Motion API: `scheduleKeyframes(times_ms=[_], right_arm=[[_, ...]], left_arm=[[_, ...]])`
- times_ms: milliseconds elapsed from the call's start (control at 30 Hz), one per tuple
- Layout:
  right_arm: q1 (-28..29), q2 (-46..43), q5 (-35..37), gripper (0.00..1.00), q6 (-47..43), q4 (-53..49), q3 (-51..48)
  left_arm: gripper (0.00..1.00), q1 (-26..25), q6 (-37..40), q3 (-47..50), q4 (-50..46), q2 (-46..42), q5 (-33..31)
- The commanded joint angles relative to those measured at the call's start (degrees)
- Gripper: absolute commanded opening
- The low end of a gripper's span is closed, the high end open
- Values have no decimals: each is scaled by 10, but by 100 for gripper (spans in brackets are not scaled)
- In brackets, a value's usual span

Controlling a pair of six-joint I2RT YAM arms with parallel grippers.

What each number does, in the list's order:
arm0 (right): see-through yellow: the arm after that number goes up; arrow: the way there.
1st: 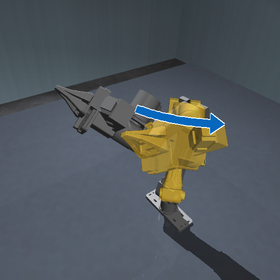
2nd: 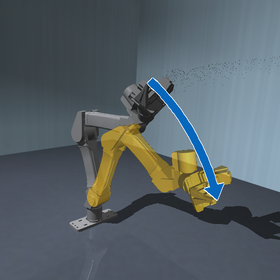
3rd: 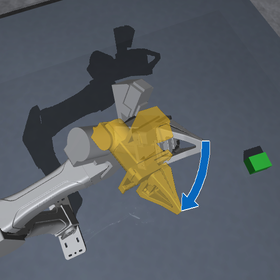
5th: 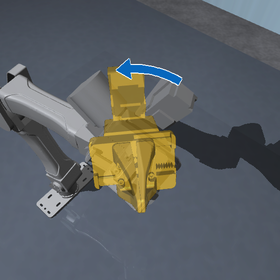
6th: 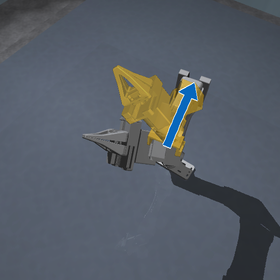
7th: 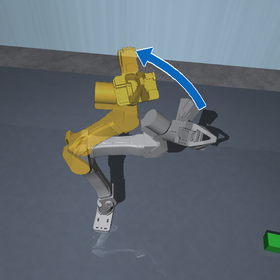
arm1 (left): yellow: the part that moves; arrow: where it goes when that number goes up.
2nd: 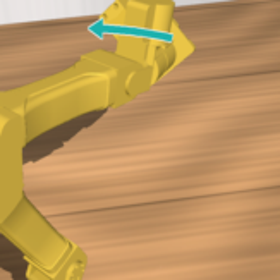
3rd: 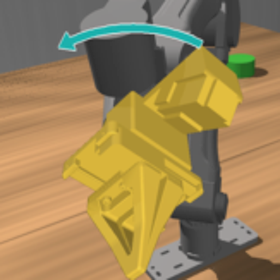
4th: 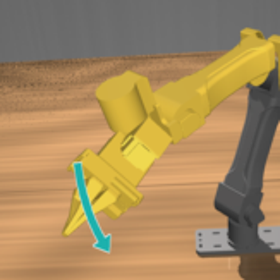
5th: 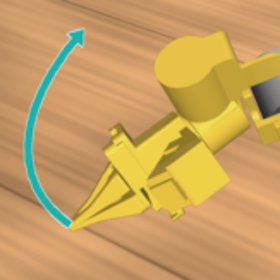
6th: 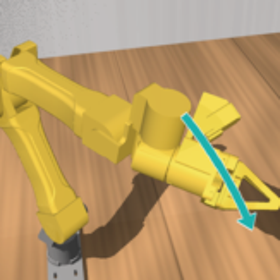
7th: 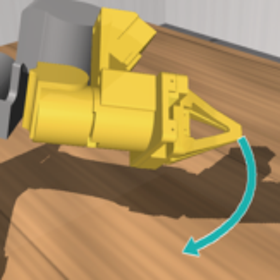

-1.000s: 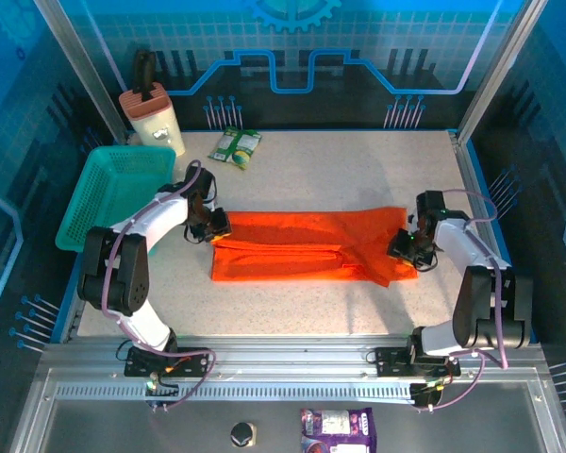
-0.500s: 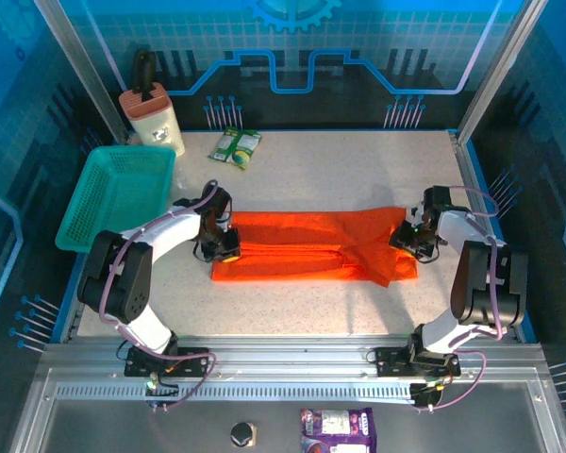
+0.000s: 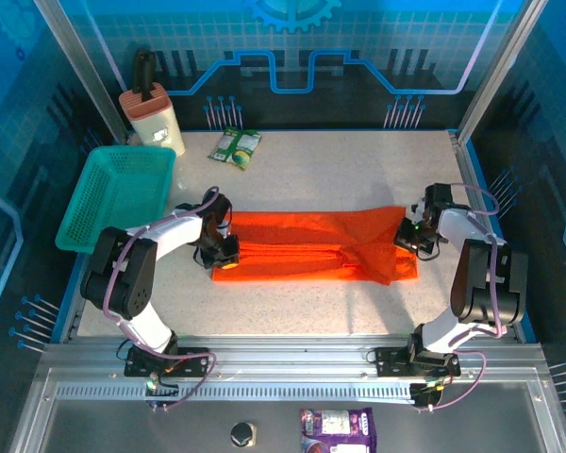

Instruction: Fold the inside-out t-shirt

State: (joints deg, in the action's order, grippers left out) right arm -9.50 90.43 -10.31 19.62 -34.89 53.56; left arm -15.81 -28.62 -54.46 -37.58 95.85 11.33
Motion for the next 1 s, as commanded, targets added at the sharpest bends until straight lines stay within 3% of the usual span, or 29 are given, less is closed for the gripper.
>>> scheduleKeyframes(times_ms=[0, 367, 600, 667, 767, 967], right_arm=[[-12, -17, 22, 0, -13, -25, 33], [-25, 46, 50, 0, -29, -29, 75], [-16, 19, 69, 28, -26, -64, 95], [-1, -2, 78, 34, -22, -82, 102], [41, -25, 73, 34, -8, -94, 110], [143, 23, -60, 33, 2, -99, 148]], left_arm=[[4, 0, -9, 8, -4, 12, -10], [4, 0, -12, 12, -4, 16, -12], [5, 0, -15, -4, -10, -3, -5], [7, 0, -17, -21, -19, -20, -2], [8, 1, -16, -54, -38, -41, -9], [12, 21, 0, -126, -64, -45, -50]])
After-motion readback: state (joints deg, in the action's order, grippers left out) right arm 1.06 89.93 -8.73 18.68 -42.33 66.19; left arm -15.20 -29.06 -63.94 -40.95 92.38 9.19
